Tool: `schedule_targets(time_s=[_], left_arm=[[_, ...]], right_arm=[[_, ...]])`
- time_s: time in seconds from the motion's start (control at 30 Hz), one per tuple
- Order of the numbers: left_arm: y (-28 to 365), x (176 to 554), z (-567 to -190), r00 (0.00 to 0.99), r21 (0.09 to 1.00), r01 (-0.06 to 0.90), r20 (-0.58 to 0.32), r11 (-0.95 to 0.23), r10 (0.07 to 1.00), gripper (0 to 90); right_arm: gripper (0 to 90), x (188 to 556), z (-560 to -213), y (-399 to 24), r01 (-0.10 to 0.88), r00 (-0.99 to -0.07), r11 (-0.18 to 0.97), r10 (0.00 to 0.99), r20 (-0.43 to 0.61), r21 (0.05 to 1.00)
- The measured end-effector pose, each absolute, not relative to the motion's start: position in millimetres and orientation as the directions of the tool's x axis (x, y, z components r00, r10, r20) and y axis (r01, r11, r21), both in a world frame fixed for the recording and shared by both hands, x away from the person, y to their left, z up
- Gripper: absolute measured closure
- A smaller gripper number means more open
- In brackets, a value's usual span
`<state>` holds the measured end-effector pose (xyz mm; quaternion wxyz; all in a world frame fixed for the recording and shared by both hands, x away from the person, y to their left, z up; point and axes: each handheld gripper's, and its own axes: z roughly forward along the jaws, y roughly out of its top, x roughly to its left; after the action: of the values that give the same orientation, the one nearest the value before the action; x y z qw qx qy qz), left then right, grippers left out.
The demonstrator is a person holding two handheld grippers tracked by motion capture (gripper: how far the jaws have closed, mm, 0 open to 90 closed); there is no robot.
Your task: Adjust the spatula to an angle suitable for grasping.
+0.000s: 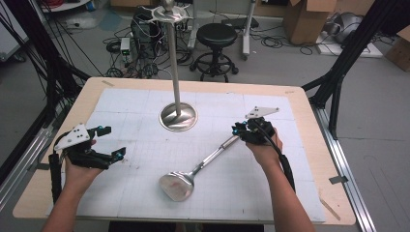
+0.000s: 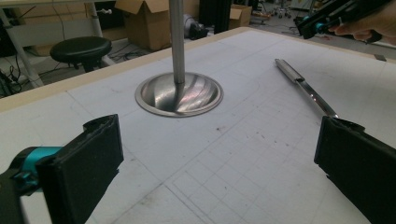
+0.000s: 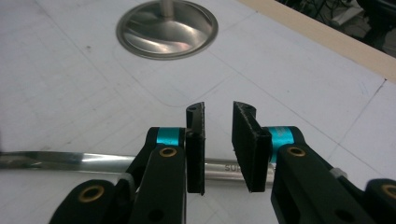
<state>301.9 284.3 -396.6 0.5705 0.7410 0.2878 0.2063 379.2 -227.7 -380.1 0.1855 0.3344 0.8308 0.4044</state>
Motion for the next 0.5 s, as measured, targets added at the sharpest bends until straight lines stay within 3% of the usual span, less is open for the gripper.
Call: schedule_targets(time_s=[0.17, 0.5], left_arm=[[284.2, 302.2, -396.8, 0.750, 0.963, 0.192, -0.021, -0.187, 0.661, 1.7], [283.4, 303.2, -398.0, 0.751, 0.960, 0.194, -0.014, -0.200, 0.660, 1.7]], right_arm=[[88.0, 397.1, -389.3, -220.6, 0.452, -0.676, 0.461, 0.735, -0.043, 0.764], [89.4, 417.6, -413.5, -225.7, 0.566, -0.620, 0.449, 0.785, -0.002, 0.692]])
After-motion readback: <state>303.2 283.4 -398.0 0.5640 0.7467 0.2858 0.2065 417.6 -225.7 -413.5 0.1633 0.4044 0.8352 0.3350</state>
